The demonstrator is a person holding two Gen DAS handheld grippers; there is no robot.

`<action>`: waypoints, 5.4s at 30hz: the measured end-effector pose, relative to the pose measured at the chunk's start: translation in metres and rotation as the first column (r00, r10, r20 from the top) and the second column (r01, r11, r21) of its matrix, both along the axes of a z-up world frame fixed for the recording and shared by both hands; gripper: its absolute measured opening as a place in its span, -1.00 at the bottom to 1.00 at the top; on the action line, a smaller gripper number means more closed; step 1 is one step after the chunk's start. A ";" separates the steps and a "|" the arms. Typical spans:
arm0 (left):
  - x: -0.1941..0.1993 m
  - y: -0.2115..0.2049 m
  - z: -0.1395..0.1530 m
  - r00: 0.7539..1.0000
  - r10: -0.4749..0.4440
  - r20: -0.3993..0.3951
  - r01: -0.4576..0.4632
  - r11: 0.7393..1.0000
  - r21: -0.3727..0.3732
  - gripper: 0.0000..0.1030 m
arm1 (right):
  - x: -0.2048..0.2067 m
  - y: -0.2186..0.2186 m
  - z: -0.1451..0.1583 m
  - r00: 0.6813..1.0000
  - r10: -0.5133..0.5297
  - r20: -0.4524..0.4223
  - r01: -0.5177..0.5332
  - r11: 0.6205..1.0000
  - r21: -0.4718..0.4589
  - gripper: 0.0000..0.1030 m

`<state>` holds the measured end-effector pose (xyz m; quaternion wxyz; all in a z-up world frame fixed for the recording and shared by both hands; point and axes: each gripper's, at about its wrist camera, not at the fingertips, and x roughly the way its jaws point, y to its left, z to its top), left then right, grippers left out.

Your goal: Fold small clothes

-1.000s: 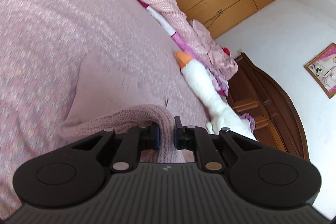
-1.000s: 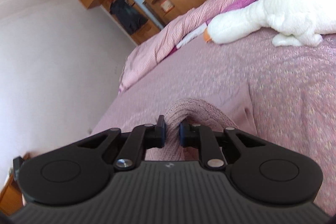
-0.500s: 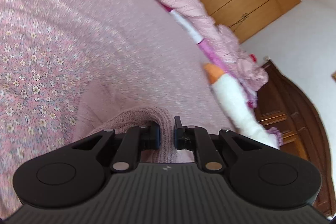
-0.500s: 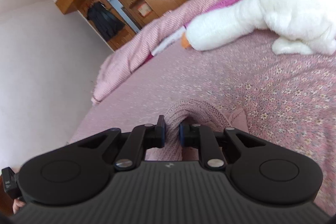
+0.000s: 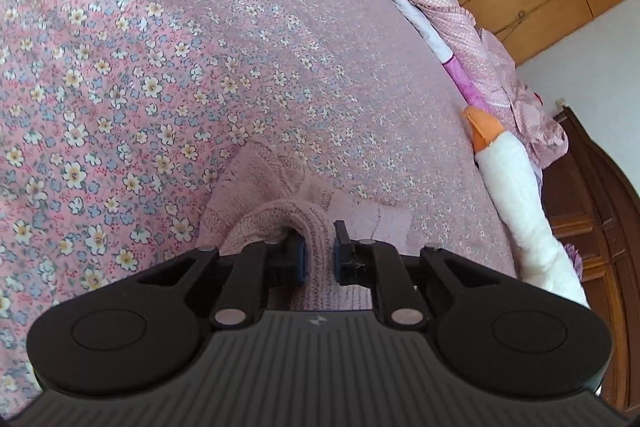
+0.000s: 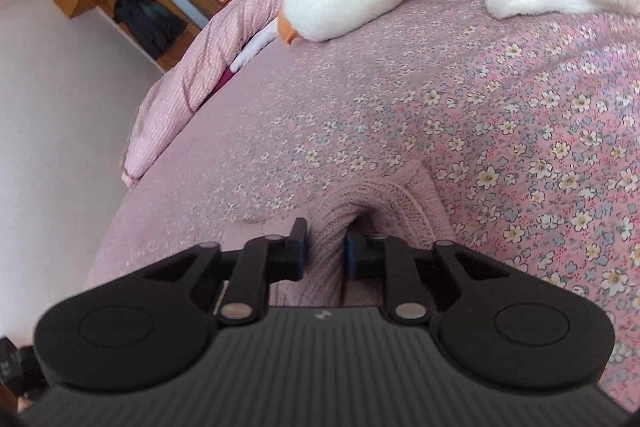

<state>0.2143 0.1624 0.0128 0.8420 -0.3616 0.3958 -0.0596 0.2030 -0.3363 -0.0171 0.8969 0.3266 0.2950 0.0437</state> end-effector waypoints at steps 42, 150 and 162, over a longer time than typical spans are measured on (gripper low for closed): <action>0.011 -0.028 0.029 0.997 -0.003 0.083 -0.002 0.998 0.062 -0.65 | 0.030 0.054 0.029 0.997 0.067 0.032 -0.068 0.997 0.031 -0.08; -0.116 -0.072 0.046 0.989 -0.068 -0.134 0.133 0.805 0.578 0.48 | -0.110 -0.007 -0.006 0.999 0.006 -0.047 -0.004 0.999 0.035 0.08; -0.116 -0.070 0.038 0.986 -0.071 -0.148 0.142 0.821 0.553 0.48 | -0.119 -0.009 -0.018 0.996 -0.069 -0.047 0.074 0.990 0.123 -0.12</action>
